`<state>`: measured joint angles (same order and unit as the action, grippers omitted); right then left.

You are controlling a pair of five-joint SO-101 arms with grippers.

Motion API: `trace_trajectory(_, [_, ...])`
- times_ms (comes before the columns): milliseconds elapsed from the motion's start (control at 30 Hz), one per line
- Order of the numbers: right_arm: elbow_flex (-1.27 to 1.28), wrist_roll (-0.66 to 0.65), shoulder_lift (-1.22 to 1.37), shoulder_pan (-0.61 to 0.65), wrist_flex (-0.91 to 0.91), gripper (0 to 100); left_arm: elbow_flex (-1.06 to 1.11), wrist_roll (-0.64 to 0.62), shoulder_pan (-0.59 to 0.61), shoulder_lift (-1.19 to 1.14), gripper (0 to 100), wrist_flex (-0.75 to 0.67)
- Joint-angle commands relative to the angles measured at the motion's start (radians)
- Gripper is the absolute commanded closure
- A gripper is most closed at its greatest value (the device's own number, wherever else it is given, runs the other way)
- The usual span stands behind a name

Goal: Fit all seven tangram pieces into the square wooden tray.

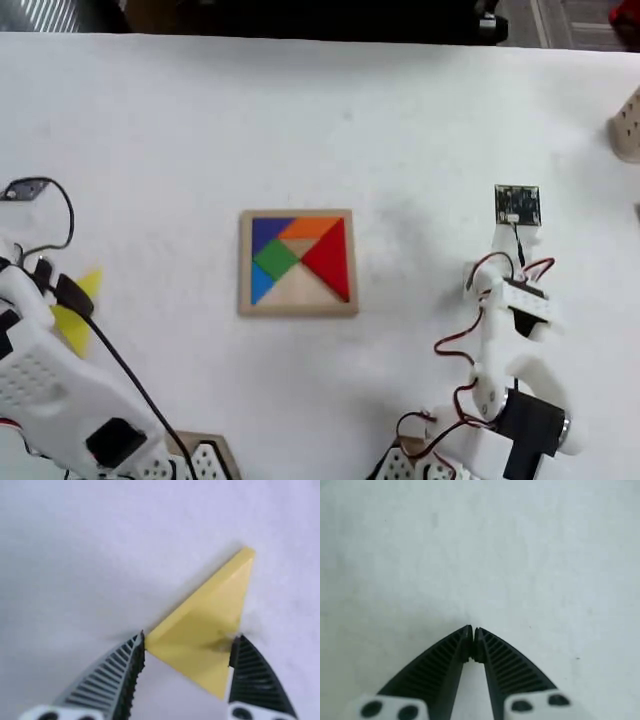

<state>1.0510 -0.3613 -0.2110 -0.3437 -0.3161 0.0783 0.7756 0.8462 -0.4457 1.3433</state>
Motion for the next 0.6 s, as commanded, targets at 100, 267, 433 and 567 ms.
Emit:
trace_trajectory(100, [-0.003,-0.006,-0.008,-0.007,0.012,98.0,-0.018,0.006,-0.051,0.016,77,0.123])
trace_trajectory(267, [-0.003,-0.005,-0.008,-0.007,0.012,98.0,-0.02,0.003,-0.094,0.018,77,0.195])
trace_trajectory(433, [-0.003,-0.005,-0.008,-0.007,0.012,98.1,-0.034,-0.084,-0.113,0.067,77,0.212])
trace_trajectory(567, [-0.003,-0.005,-0.008,-0.007,0.012,98.1,-0.018,-0.109,-0.139,0.171,77,0.264])
